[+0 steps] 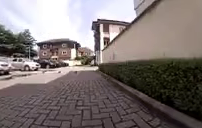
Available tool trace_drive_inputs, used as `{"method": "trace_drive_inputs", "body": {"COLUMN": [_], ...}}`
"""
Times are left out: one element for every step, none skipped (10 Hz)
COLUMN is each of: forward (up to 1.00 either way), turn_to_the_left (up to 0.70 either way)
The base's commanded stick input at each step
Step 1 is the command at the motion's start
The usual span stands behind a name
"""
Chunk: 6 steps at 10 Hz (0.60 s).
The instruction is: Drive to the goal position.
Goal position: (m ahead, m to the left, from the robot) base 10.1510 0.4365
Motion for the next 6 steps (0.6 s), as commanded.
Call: {"method": "trace_drive_inputs", "body": {"forward": [0.50, 0.50, 0.50, 0.50, 0.50, 0.50], "turn_to_the_left": [0.00, 0.00, 0.00, 0.00, 0.00, 0.00]}}
